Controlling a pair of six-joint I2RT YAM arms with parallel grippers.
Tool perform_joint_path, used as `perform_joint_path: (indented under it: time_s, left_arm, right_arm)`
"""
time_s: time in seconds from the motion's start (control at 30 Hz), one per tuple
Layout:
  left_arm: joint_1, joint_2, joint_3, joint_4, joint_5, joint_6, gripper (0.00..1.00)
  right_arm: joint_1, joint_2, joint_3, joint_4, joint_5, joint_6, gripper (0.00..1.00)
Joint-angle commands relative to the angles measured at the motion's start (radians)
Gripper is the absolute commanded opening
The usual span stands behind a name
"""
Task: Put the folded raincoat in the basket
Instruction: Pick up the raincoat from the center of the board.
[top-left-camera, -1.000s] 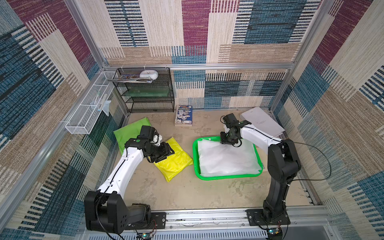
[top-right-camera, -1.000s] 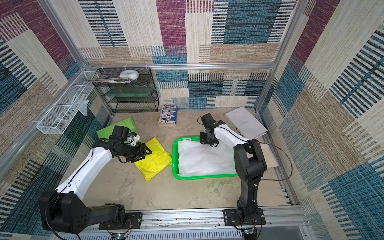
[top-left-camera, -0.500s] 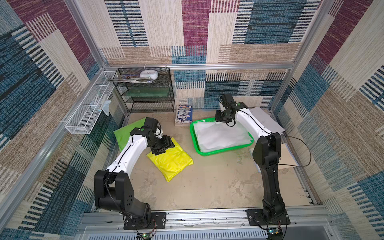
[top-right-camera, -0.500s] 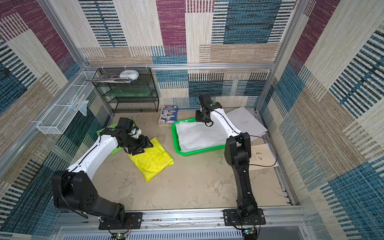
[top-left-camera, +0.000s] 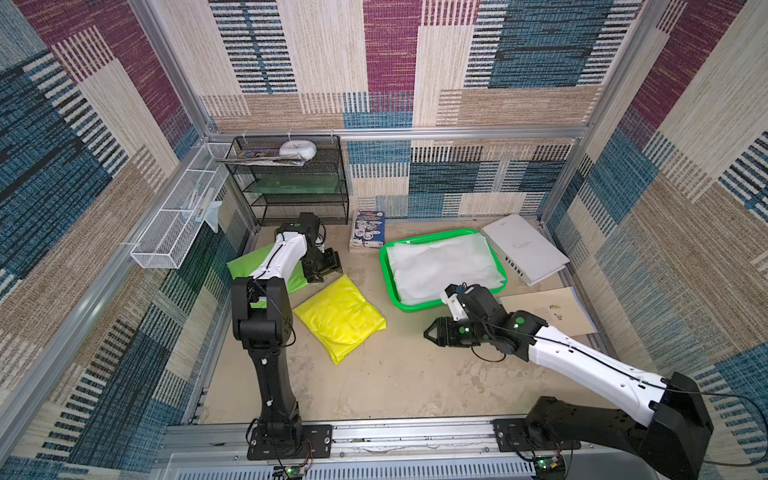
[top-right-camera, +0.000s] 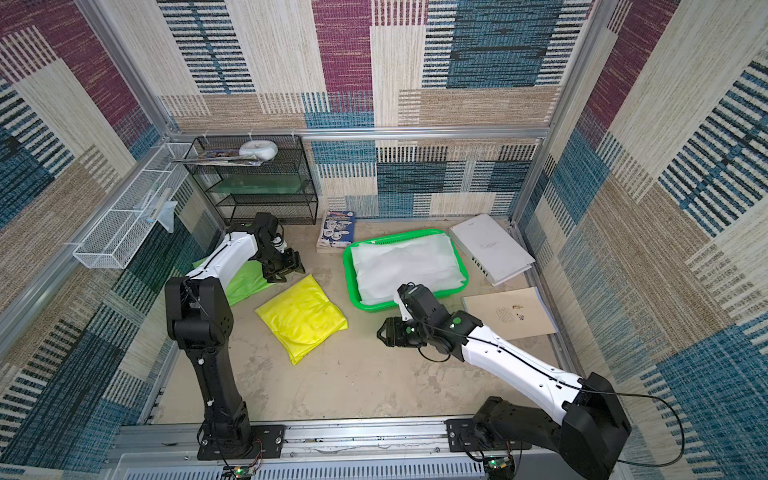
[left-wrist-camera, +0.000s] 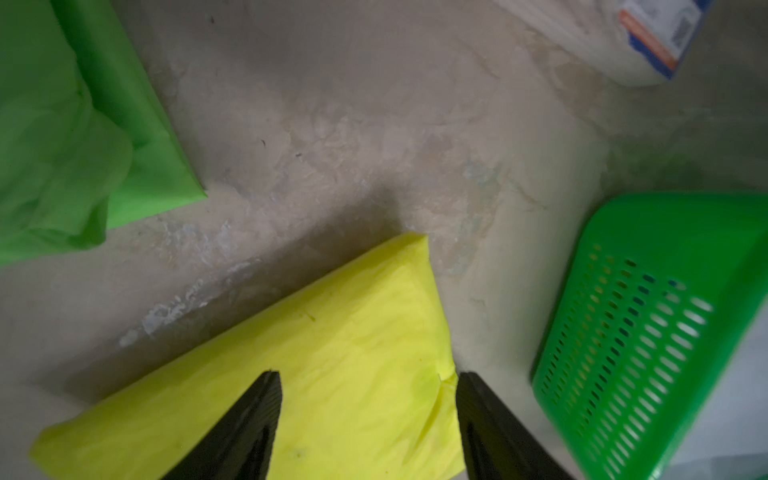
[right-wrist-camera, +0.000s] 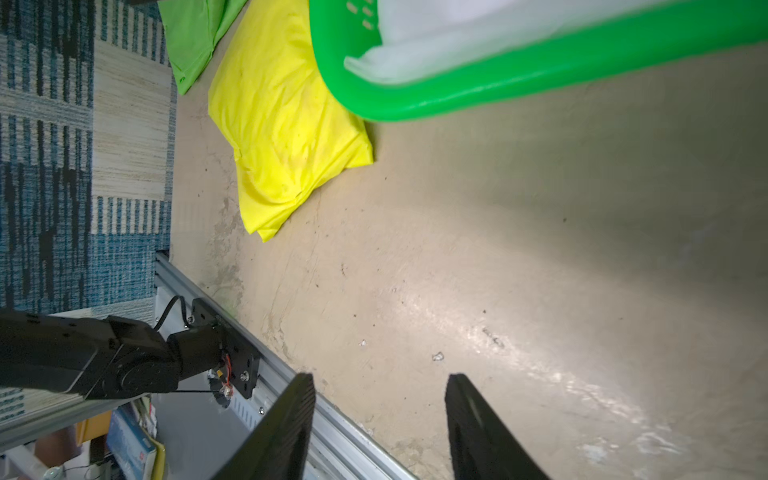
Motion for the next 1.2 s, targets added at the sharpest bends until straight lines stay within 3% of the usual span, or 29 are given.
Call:
perform_joint_path:
  time_s: [0.0, 0.23, 0.4, 0.57, 0.7, 0.8, 0.87, 1.17]
  left_arm:
    - [0.02, 0.032, -0.001, -0.057, -0.037, 0.009, 0.71]
    - [0.052, 0.002, -0.114, -0.06, -0.101, -0.02, 0.73]
    - [0.061, -0.096, -0.296, -0.047, -0.052, -0.027, 0.73]
    - [0.049, -0.446, -0.686, 0.056, 0.075, -0.078, 0.74]
    - [0.033, -0.668, -0.871, 0.072, 0.115, -0.117, 0.75]
    - [-0.032, -0.741, -0.88, 0.068, 0.102, -0.158, 0.72]
    - [-0.039, -0.74, -0.889, 0.092, 0.147, -0.174, 0.7]
    - [-0.039, -0.815, -0.928, 0.145, 0.128, -0.208, 0.63]
  right_arm:
    - [0.053, 0.008, -0.042, 0.137, 0.028, 0.114, 0.56]
    - [0.188, 0.137, -0.003, 0.175, 0.074, 0.143, 0.55]
    - [0.2, 0.226, -0.004, 0.237, 0.046, 0.16, 0.56]
    - [0.199, 0.265, 0.049, 0.187, 0.11, 0.122, 0.59]
    - [0.195, 0.283, 0.048, 0.183, 0.128, 0.117, 0.61]
    - [0.184, 0.299, 0.029, 0.226, 0.086, 0.129, 0.62]
    - [0.173, 0.316, 0.025, 0.243, 0.065, 0.126, 0.61]
    - [0.167, 0.41, -0.038, 0.456, -0.03, 0.183, 0.56]
